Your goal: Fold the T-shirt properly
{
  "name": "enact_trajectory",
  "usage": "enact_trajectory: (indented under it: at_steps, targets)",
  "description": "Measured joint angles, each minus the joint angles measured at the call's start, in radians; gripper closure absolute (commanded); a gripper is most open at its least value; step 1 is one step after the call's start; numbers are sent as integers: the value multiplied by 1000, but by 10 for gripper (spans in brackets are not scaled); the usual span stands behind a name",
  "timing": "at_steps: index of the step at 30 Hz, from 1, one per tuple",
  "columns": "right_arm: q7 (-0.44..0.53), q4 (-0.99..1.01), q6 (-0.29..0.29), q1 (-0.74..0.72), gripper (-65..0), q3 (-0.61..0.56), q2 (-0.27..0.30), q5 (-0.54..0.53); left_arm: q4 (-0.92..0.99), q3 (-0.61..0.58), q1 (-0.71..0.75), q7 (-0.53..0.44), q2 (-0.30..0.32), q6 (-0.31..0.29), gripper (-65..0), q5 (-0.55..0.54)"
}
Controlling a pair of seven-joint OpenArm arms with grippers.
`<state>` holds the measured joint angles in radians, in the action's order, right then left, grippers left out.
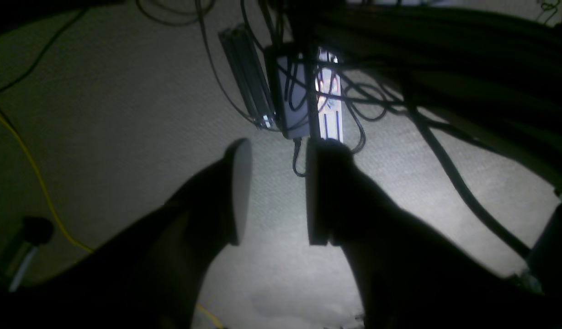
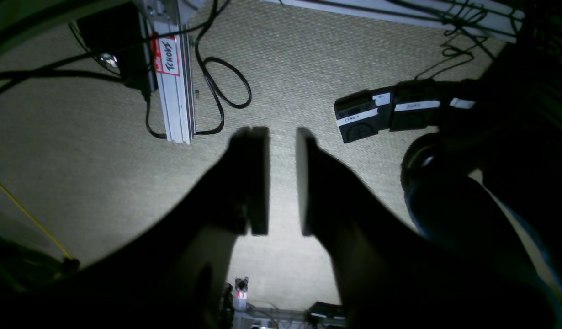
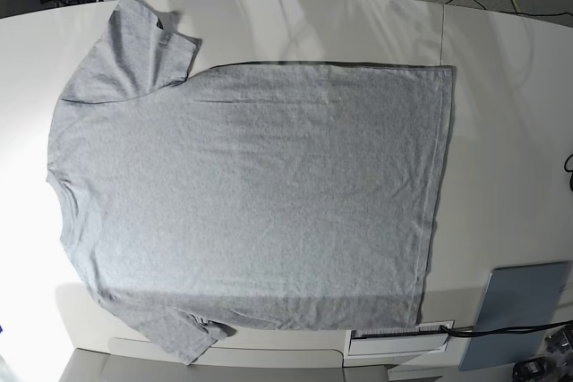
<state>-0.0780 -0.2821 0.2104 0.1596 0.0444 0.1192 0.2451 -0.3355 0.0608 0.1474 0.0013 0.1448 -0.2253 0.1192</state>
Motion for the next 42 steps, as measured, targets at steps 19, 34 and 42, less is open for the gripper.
enact_trajectory:
  at_steps: [19,34,42]
  targets:
    - [-262,-836,10,576,-112,-4,168,-325,-796,-3,532,253,153,-41,-217,-277]
    - [-499,-1702,15,1016,-112,165,464,-390,-1601,-2,837,433,490,-37,-217,-71]
    - [-505,-1899,21,1007,-112,359,497,-296,-1787,-3,667,430,565,-140,-218,104]
